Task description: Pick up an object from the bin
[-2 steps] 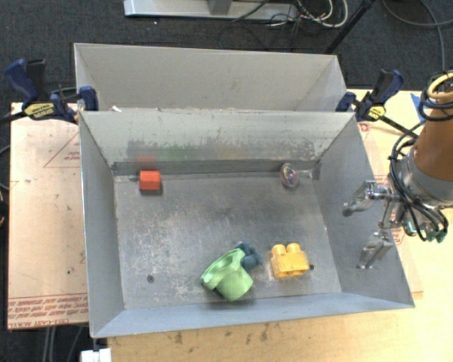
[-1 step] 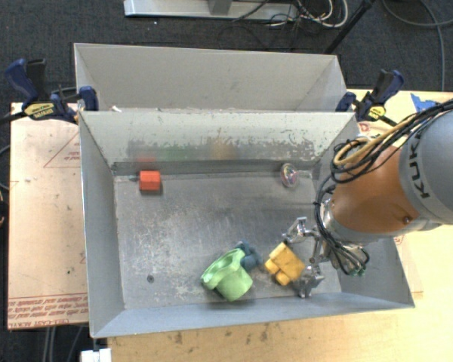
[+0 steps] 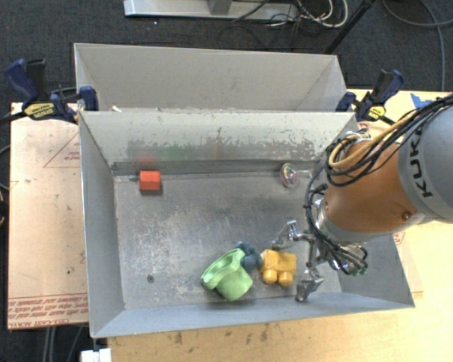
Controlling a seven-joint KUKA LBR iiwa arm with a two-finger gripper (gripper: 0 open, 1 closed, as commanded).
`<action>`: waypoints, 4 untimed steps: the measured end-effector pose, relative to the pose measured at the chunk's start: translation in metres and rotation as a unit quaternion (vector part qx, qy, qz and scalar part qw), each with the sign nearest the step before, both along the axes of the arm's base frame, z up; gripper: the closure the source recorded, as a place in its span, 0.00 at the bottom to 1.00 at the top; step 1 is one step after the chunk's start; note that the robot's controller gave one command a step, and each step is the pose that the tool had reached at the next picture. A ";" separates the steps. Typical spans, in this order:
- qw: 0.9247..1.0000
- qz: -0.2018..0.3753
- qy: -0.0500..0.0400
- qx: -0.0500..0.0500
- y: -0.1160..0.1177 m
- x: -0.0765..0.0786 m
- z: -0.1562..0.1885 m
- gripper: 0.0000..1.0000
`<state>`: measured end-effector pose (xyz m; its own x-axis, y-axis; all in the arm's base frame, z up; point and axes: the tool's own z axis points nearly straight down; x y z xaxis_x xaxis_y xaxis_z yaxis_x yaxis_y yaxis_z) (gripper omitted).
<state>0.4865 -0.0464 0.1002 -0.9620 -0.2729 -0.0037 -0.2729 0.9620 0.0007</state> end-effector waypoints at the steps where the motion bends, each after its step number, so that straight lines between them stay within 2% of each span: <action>1: 0.999 0.038 -0.001 0.000 0.018 -0.006 0.009 0.00; 2: 0.988 0.152 -0.014 -0.002 0.012 0.004 -0.022 0.00; 3: 0.982 0.190 -0.015 -0.002 0.015 0.003 -0.022 0.00; 4: 0.982 0.191 -0.009 -0.003 0.013 0.000 -0.023 1.00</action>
Offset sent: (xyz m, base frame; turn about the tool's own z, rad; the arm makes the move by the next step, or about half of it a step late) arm -0.0071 0.0172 0.0091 -0.0767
